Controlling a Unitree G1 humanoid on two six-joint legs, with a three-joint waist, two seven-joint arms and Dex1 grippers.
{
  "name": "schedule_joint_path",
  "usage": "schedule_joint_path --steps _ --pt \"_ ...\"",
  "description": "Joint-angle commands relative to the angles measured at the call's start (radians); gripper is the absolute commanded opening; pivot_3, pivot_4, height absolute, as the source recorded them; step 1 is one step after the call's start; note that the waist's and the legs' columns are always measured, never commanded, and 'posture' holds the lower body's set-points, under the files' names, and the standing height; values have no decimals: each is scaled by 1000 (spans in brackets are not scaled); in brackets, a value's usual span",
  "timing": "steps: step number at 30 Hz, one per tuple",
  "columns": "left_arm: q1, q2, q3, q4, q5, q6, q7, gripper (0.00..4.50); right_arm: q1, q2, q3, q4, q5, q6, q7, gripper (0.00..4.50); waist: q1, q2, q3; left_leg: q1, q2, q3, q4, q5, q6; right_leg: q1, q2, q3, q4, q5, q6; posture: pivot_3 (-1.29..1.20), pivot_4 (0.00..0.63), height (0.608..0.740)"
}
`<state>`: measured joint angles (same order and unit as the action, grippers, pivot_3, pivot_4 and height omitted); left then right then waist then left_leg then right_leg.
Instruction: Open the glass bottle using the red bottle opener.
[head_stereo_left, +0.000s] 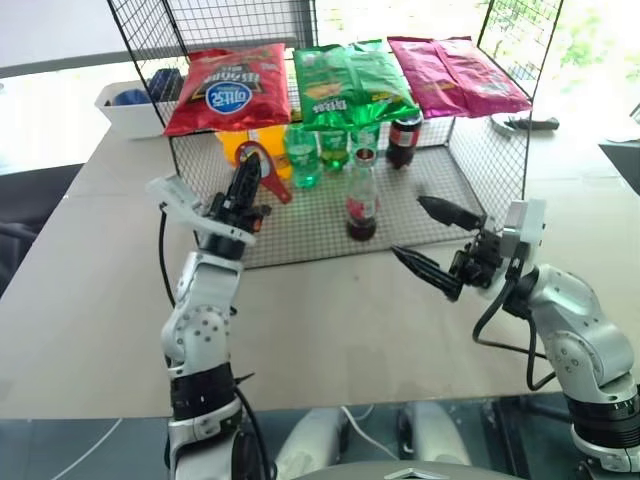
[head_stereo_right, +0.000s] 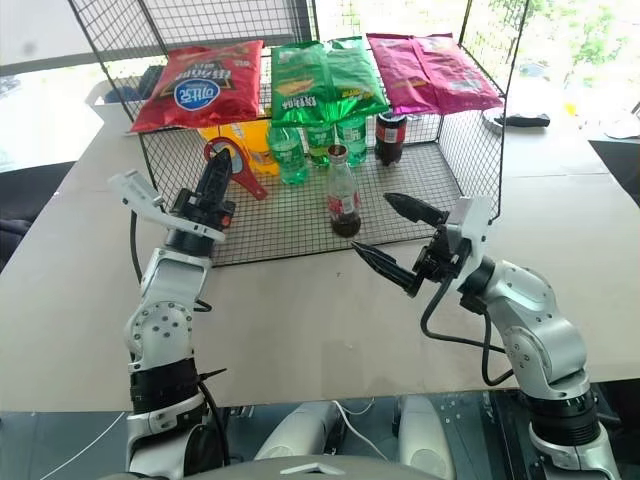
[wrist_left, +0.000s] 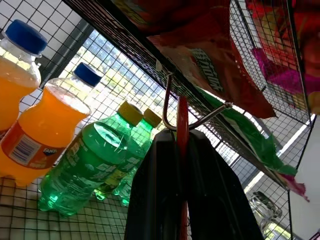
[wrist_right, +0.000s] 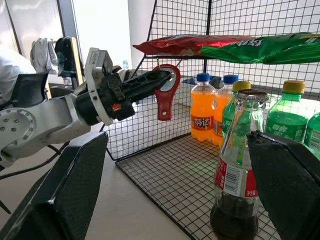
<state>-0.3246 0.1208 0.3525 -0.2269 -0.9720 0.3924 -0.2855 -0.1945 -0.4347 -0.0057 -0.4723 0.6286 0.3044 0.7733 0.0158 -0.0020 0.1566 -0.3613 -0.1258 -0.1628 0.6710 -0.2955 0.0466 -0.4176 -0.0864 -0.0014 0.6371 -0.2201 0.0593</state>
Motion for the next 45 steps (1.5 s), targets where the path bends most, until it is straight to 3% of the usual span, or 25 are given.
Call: schedule_joint_path --steps 1,26,31,40,45 --pt "6 6 1 -46 -78 37 -10 50 -1 4 -2 -23 -5 -18 -4 4500 0 0 0 0 0 0 0 0 0 0 0 0 0 0 0 0 150 734" --pt "7 -38 34 -12 -241 48 5 50 25 8 1 -23 -67 -30 -11 4500 0 -1 0 0 0 0 0 0 0 0 0 1 0 0 0 0 150 734" --pt "18 -5 3 -8 -145 32 -18 50 28 10 4 -22 -78 -35 -15 4500 0 -1 0 0 0 0 0 0 0 0 0 1 0 0 0 0 150 734" --pt "38 149 -181 56 326 -160 -148 50 29 18 15 -15 -96 -45 -22 4500 1 0 0 1 0 1 -1 0 0 0 1 2 -1 0 0 0 150 734" --pt "14 148 -190 82 390 -211 -162 50 27 20 14 -14 -101 -49 -25 4500 7 -1 0 0 0 1 -2 0 0 0 0 1 -2 0 0 0 150 734"
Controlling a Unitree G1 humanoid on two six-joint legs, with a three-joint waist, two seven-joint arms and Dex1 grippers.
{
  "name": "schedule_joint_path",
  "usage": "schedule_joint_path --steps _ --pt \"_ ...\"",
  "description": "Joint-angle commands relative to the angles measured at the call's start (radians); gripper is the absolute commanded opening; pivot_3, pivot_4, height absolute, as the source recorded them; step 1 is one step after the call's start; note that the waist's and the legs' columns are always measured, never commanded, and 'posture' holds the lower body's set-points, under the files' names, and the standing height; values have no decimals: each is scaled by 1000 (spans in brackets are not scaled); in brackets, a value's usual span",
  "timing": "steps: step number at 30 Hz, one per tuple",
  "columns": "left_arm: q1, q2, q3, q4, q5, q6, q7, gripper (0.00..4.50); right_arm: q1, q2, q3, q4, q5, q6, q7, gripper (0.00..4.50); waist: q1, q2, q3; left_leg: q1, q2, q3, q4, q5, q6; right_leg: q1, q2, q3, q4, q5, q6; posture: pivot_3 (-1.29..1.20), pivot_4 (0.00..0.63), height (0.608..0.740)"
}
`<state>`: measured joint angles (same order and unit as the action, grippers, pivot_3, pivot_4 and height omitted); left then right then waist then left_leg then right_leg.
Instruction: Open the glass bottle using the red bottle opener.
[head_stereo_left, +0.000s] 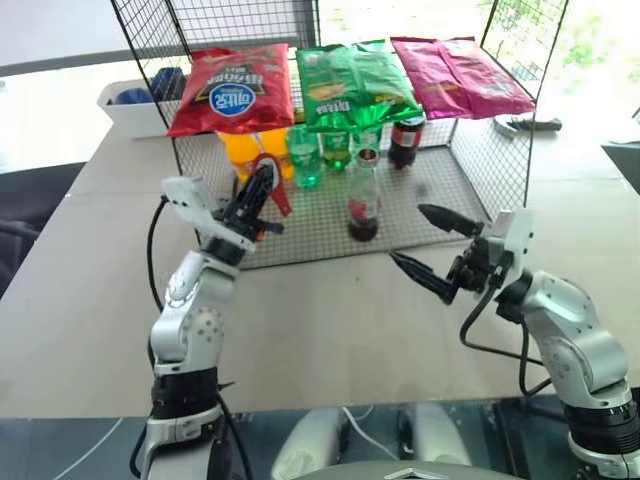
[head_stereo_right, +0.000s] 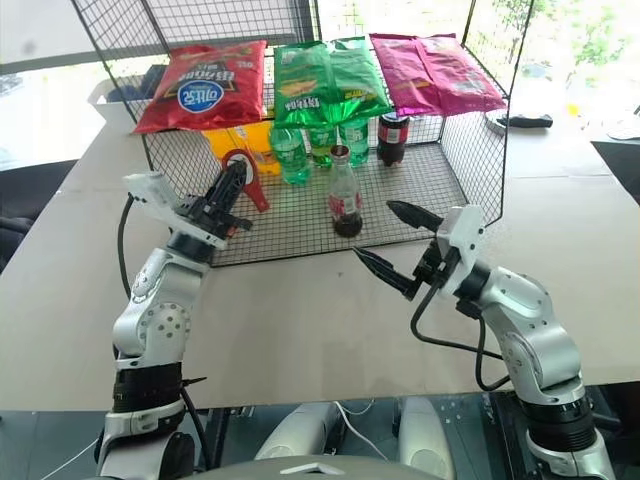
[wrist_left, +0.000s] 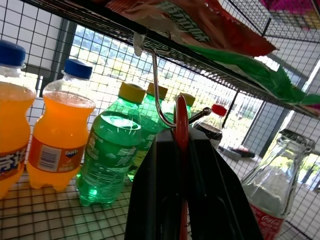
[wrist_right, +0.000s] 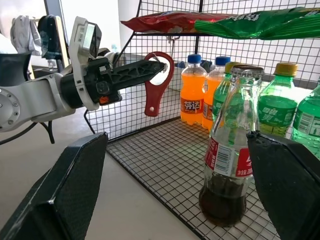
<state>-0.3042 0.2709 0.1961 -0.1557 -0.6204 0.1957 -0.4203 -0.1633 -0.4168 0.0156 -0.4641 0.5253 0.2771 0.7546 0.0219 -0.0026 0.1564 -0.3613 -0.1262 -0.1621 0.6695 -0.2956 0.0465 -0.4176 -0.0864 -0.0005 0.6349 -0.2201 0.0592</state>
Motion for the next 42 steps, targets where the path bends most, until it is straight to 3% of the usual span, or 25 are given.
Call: schedule_joint_path --steps 1,5,9,22,29,30,35,42 --pt "-11 -2 -33 15 50 -23 -26 50 -4 3 -8 -22 1 -23 -7 4500 1 0 0 0 0 0 0 0 0 0 0 0 0 0 0 0 150 734" --pt "-21 -11 -25 28 73 -41 -24 1462 -2 4 -10 -23 -3 -26 -8 4500 1 0 0 0 0 -1 0 0 0 0 0 0 0 0 0 0 150 734" --pt "-22 -19 -20 41 75 -44 -33 3317 1 4 -12 -21 -5 -31 -8 4500 -5 0 0 0 0 -1 0 0 0 0 0 0 1 0 0 0 150 734" --pt "-33 -44 27 34 54 -53 -11 3317 6 1 -17 -8 -5 -47 -1 4500 -6 0 0 0 0 0 0 0 0 -1 0 0 1 0 0 0 150 734" --pt "-32 -51 30 25 54 -50 -6 342 10 0 -14 -3 -11 -55 0 4500 -6 0 0 0 0 0 0 0 0 -1 0 0 1 0 0 0 150 734" --pt "-33 -51 31 26 54 -50 -6 89 9 0 -13 -2 -12 -56 0 4500 -6 0 0 0 0 0 0 0 0 -1 0 0 1 0 0 0 150 734" --pt "-35 -55 37 21 46 -41 -4 89 8 -2 -11 2 -16 -63 0 4500 -6 0 0 0 0 0 0 0 0 -1 0 0 1 0 0 0 150 734" --pt "-31 -94 105 -34 -158 20 -19 89 8 -2 -7 6 -26 -65 1 4500 -7 0 0 0 0 0 0 0 0 -1 0 0 1 0 0 0 150 734"
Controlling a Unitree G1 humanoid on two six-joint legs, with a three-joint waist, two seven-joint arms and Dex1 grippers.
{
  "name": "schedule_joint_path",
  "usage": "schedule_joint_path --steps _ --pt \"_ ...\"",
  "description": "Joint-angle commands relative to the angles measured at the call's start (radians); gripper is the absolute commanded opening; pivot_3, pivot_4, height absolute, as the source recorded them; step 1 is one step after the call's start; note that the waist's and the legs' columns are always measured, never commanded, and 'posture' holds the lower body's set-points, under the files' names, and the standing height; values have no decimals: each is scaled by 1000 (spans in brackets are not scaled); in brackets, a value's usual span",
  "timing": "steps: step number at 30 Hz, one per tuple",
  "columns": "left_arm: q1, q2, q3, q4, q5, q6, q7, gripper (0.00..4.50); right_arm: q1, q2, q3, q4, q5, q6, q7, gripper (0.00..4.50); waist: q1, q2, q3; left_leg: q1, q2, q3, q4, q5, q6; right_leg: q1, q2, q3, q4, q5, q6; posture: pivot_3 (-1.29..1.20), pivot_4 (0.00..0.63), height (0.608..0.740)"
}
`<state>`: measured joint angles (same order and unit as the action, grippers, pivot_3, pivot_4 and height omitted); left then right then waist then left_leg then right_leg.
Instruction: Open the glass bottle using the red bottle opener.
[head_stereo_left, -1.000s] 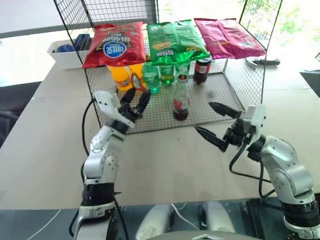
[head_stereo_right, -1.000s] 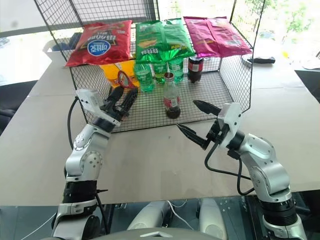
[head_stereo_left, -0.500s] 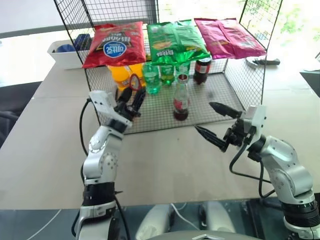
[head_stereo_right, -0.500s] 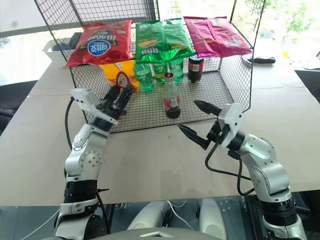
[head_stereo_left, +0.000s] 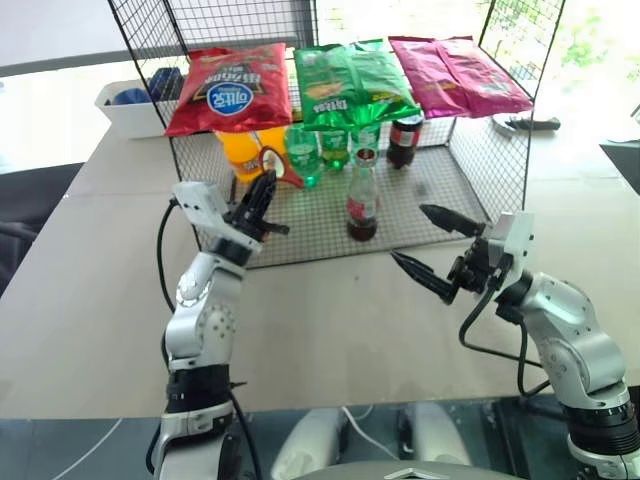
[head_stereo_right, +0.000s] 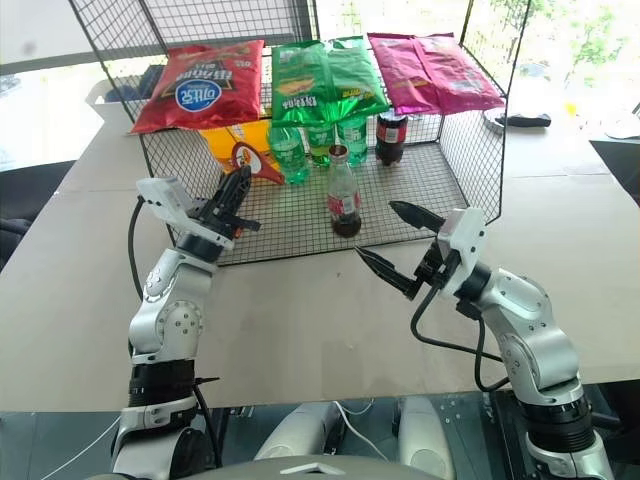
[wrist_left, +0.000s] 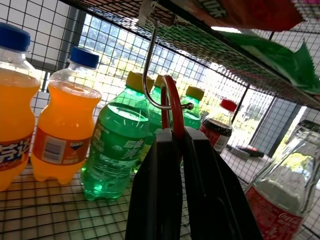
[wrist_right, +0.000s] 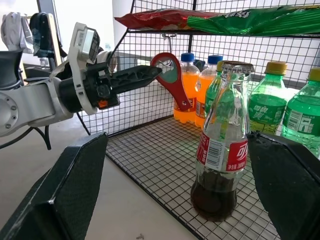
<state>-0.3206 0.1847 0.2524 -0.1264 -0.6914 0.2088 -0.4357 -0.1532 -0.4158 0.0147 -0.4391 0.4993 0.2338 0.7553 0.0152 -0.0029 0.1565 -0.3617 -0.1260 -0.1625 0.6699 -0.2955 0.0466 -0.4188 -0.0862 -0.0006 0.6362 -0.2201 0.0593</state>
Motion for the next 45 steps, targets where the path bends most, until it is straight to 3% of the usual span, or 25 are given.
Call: schedule_joint_path --steps 1,8,16,20,28,35,45 --pt "-16 -11 58 -67 -110 11 -1 89 -2 -2 -6 -18 -1 -22 1 4500 0 0 0 0 0 0 0 0 0 0 0 0 0 0 0 0 150 734" --pt "19 -6 70 -102 -271 113 -37 89 -10 0 -4 -8 -13 -25 -2 4500 0 0 0 0 0 1 0 0 0 0 0 1 1 0 0 0 150 734" --pt "69 28 46 -121 -300 193 -66 89 -20 -12 -20 18 -22 -17 -6 4500 0 0 0 0 0 1 0 0 0 0 0 1 1 0 0 0 150 734" --pt "82 45 33 -139 -336 247 -95 89 -59 -8 -48 17 35 107 -76 4500 0 0 0 0 0 1 0 0 0 0 0 1 1 0 0 0 150 734" --pt "102 179 -26 -181 -543 514 -246 89 -159 -127 -51 -19 335 577 -85 4500 -1 0 0 -1 0 2 -1 0 0 -2 0 3 1 0 0 0 150 734" --pt "65 295 -52 -129 -601 657 -395 89 -304 -175 -43 27 623 919 -80 4500 -3 0 0 -1 1 3 -1 0 0 -3 0 3 2 0 -1 0 150 734" --pt "58 246 -121 -121 -527 645 -440 89 -368 -168 -43 27 916 1081 -175 4500 -1 0 0 -3 1 3 -1 -1 1 -3 -1 3 -2 0 0 0 150 734"
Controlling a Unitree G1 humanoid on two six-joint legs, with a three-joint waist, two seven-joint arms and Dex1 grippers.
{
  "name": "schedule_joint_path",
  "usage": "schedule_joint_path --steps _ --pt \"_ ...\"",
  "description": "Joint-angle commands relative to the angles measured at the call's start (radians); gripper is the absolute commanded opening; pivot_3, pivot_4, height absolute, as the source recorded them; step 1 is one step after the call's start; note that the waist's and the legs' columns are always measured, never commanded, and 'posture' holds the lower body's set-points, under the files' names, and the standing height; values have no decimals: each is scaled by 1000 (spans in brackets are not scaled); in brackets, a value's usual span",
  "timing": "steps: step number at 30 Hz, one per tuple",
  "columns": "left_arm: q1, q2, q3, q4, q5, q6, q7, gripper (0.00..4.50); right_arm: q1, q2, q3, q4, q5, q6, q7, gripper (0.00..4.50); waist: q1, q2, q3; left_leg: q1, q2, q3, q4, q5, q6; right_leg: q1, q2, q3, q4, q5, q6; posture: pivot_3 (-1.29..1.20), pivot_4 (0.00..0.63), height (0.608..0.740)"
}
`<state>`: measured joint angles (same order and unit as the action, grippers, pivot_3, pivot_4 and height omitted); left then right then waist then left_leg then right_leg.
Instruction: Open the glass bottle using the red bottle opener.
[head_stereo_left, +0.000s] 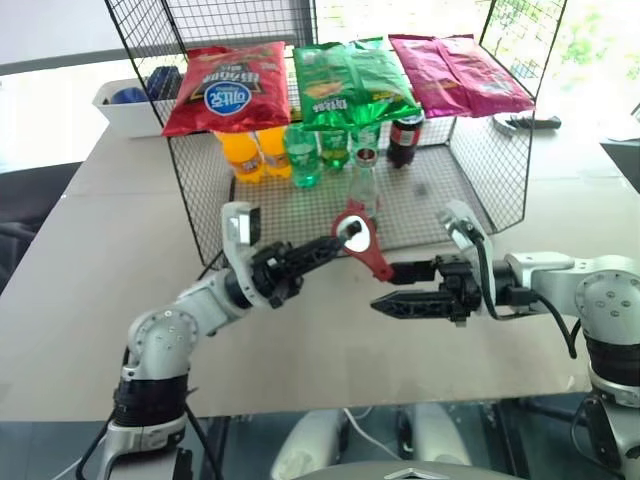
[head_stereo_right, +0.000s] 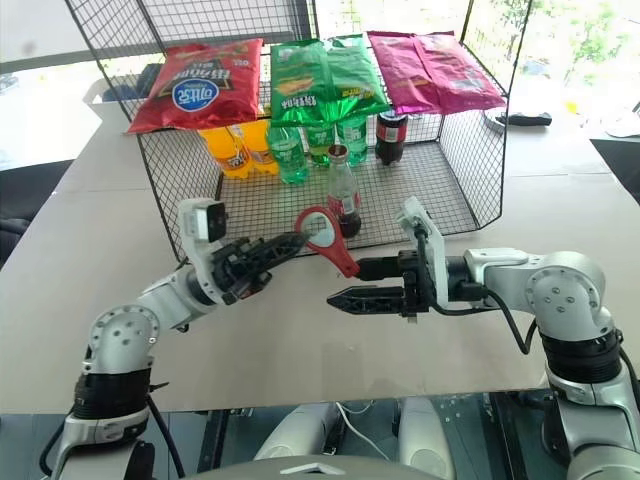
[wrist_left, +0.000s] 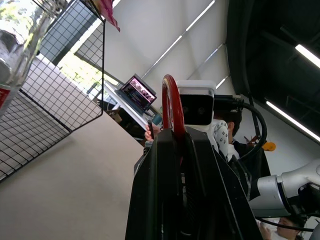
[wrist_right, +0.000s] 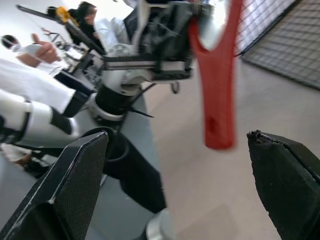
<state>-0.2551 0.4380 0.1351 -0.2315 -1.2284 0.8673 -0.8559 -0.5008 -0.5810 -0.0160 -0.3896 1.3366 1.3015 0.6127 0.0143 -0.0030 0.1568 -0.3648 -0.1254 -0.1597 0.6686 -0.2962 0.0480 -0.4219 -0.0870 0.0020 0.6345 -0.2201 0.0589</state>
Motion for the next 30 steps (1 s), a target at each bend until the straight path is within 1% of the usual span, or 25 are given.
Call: schedule_joint_path --steps 1,5,8,14,15,16,19,22,25,28,30 --pt "-6 -12 -9 -16 19 -16 -22 89 -24 2 -11 -21 95 12 -47 4500 0 0 0 0 0 0 0 0 0 0 0 0 0 0 0 0 150 734" --pt "-4 -25 -15 -13 39 -22 -30 89 -33 6 -2 -18 146 7 -89 4500 0 0 0 0 0 1 0 0 0 0 0 0 1 0 0 0 150 734" --pt "-4 -28 -16 -7 59 -33 -37 0 -35 1 7 -20 169 4 -108 3657 0 0 0 0 0 1 0 0 0 -1 0 0 1 0 0 0 150 734" --pt "-7 -39 -18 8 92 -52 -50 0 -30 -10 20 -28 177 3 -117 843 0 0 0 0 0 1 0 0 0 -1 0 0 1 0 0 0 150 734" --pt "-6 -40 -18 9 95 -53 -51 0 -29 -14 23 -31 171 4 -116 389 0 0 0 0 0 1 0 0 0 -1 0 0 1 0 0 0 150 734" --pt "-6 -41 -17 9 96 -54 -51 0 -27 -17 27 -34 164 3 -115 27 0 0 0 0 0 1 0 0 0 -1 0 0 1 0 0 0 150 734" --pt "-9 -56 -10 14 103 -58 -27 0 -23 -21 36 -34 139 -3 -116 27 0 0 0 0 0 1 0 0 0 -1 0 1 1 0 0 0 150 734" --pt "-27 -98 17 34 120 -91 48 0 -19 8 31 -4 82 -37 -170 27 1 0 0 0 0 1 0 0 0 -1 0 1 1 0 0 0 150 734" --pt "-22 -93 15 16 160 -126 32 0 -6 23 12 8 45 -67 -186 27 0 -1 0 0 0 1 0 0 0 -1 0 1 1 0 0 0 150 734" --pt "-8 -98 33 -9 151 -145 26 0 33 7 -26 -1 50 -80 -187 27 0 -1 0 0 0 1 0 0 0 -1 0 1 1 0 0 0 150 734" --pt "11 -91 27 -36 185 -169 26 663 81 -24 -65 -24 56 -89 -184 0 0 -1 0 0 0 1 0 0 0 -1 0 1 0 0 0 0 150 734"
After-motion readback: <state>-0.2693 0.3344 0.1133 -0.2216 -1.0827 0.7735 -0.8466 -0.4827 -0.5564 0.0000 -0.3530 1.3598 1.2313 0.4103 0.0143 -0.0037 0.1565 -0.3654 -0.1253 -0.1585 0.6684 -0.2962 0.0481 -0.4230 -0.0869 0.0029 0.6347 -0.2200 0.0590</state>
